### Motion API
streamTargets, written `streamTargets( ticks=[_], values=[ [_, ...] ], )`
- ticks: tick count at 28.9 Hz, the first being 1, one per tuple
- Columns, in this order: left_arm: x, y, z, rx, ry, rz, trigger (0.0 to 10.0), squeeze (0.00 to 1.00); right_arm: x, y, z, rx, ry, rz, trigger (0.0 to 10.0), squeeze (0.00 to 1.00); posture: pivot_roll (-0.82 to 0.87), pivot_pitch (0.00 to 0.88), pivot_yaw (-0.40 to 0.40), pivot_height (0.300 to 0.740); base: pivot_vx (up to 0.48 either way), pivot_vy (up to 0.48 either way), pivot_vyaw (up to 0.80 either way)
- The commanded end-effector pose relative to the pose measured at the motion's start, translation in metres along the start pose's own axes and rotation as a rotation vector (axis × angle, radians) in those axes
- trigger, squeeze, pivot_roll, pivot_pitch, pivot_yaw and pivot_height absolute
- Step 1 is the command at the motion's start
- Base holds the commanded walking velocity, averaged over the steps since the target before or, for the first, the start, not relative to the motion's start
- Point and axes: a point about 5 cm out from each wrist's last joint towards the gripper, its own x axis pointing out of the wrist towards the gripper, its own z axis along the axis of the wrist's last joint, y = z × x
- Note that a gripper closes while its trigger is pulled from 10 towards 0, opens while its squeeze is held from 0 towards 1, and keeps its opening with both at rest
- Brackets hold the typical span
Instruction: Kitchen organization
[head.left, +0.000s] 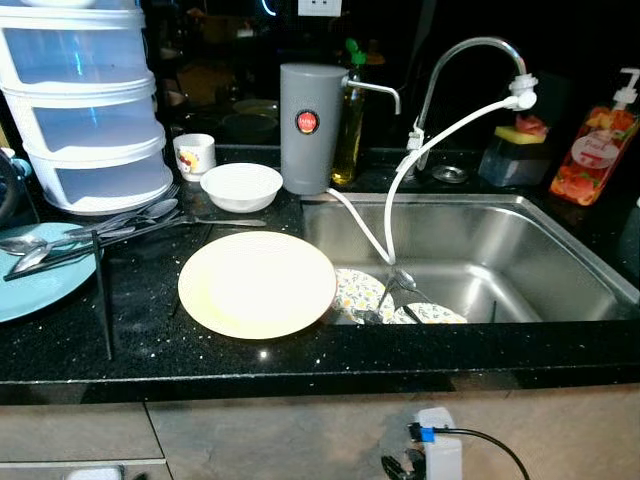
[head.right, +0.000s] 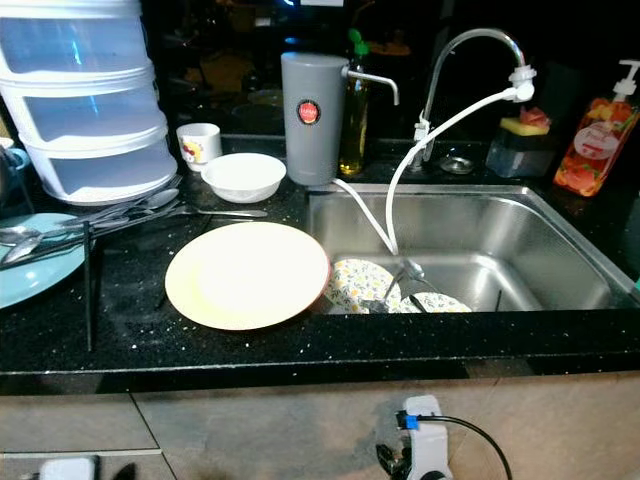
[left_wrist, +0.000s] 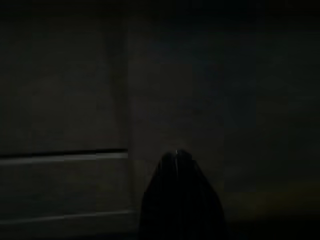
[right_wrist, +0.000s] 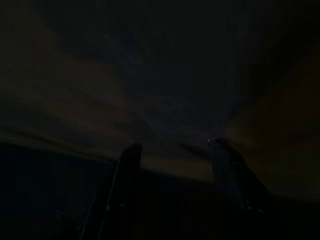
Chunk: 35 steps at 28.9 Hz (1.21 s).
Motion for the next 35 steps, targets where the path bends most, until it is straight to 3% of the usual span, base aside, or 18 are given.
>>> streamTargets(
  ticks=[1,9,12,13,14,15,19,24,28,33,35],
  values=[
    [-0.002,-0.004,0.009,0.058,-0.021,-0.059,10.0,0.0,-0.004,-0.002,0.006,0.004,-0.02,0.01,10.0,0.0,0.05,0.018,-0.057,0.74,0.0,0.0,0.0],
    [-0.018,-0.013,0.046,0.118,-0.121,-0.096,10.0,0.0,-0.029,0.003,0.029,0.028,-0.09,0.117,10.0,0.0,0.05,0.019,-0.054,0.74,0.0,0.0,0.0],
    [-0.025,-0.011,0.062,0.149,-0.194,-0.073,10.0,0.0,-0.045,0.012,0.051,0.07,-0.13,0.278,10.0,0.0,0.05,0.019,-0.054,0.74,0.0,0.0,0.0],
    [-0.025,-0.011,0.062,0.149,-0.194,-0.073,10.0,0.0,-0.045,0.012,0.051,0.07,-0.13,0.278,10.0,0.0,0.05,0.019,-0.054,0.74,0.0,0.0,0.0],
    [-0.026,-0.011,0.07,0.158,-0.223,-0.08,10.0,0.0,-0.053,0.018,0.065,0.083,-0.157,0.368,10.0,0.0,0.05,0.024,-0.048,0.74,0.0,0.0,0.0],
    [-0.026,-0.011,0.07,0.158,-0.223,-0.08,10.0,0.0,-0.053,0.018,0.065,0.083,-0.157,0.368,10.0,0.0,0.05,0.024,-0.048,0.74,0.0,0.0,0.0],
    [-0.028,-0.016,0.099,0.21,-0.342,-0.094,10.0,0.0,-0.065,0.032,0.105,0.136,-0.221,0.605,10.0,0.0,0.05,0.029,-0.054,0.74,0.0,0.0,0.0],
    [-0.028,-0.017,0.117,0.203,-0.405,-0.069,10.0,0.0,-0.073,0.041,0.127,0.194,-0.26,0.737,10.0,0.0,0.05,0.028,-0.059,0.74,0.0,0.0,0.0],
    [-0.024,-0.021,0.147,0.217,-0.507,-0.079,10.0,0.0,-0.083,0.052,0.152,0.288,-0.301,0.95,10.0,0.0,0.06,0.026,-0.067,0.74,0.0,0.0,0.0],
    [-0.022,-0.022,0.177,0.238,-0.622,-0.06,10.0,0.0,-0.093,0.061,0.177,0.345,-0.377,1.099,10.0,0.0,0.06,0.026,-0.067,0.74,0.0,0.0,0.0],
    [-0.021,-0.022,0.18,0.239,-0.635,-0.061,10.0,0.0,-0.094,0.061,0.181,0.35,-0.392,1.112,10.0,0.0,0.06,0.026,-0.067,0.74,0.0,0.0,0.0]
  ],
)
